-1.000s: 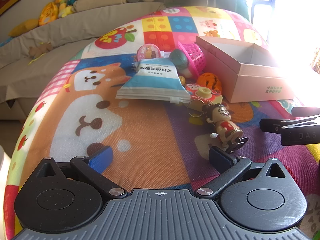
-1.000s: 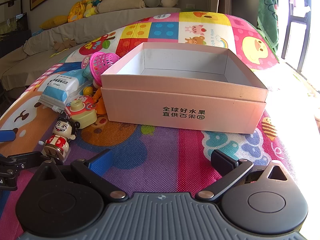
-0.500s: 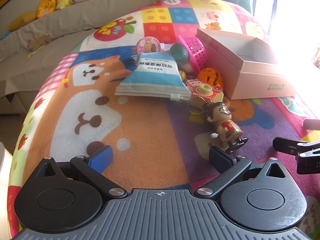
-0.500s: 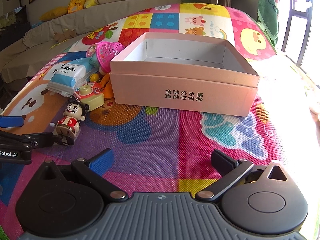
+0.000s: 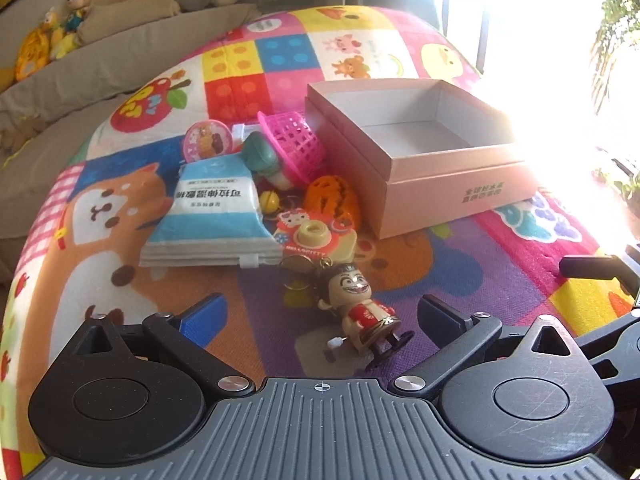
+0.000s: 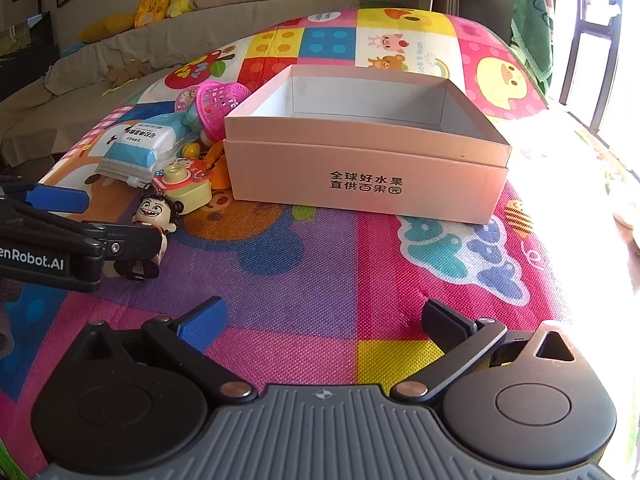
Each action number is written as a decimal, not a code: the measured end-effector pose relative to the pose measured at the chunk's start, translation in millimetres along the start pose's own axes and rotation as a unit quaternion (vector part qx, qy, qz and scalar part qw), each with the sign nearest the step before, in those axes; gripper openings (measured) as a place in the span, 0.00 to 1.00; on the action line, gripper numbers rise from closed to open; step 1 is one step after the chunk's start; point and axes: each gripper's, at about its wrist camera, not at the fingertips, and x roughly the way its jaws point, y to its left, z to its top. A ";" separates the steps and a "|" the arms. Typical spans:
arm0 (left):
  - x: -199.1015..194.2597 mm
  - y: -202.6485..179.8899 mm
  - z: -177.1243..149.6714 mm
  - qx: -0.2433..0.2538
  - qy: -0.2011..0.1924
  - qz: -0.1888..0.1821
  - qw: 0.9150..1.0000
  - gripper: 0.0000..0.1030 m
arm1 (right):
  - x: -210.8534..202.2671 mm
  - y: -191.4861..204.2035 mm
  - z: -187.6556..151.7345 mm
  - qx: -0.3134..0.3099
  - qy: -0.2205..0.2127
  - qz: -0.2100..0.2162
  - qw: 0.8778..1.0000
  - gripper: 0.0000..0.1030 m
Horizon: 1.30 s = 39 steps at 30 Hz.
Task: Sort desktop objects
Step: 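Reach the right gripper to the cartoon boy figurine and grasp it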
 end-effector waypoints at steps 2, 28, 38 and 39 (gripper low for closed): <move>3.0 -4.4 -1.4 0.032 0.004 0.016 0.999 1.00 | -0.9 0.4 -0.6 -0.002 -0.001 0.000 1.000 1.00; -49.8 80.6 -34.1 -0.099 -0.035 0.097 0.990 1.00 | -14.4 14.7 13.3 -0.057 -0.023 0.061 0.996 1.00; -72.5 120.2 -29.7 -0.184 -0.079 0.122 0.972 1.00 | 3.8 119.5 52.6 -0.160 -0.073 0.141 0.974 0.90; -74.1 121.9 -30.1 -0.186 -0.081 0.121 0.972 1.00 | 10.2 128.5 52.1 -0.168 -0.072 0.137 0.973 0.88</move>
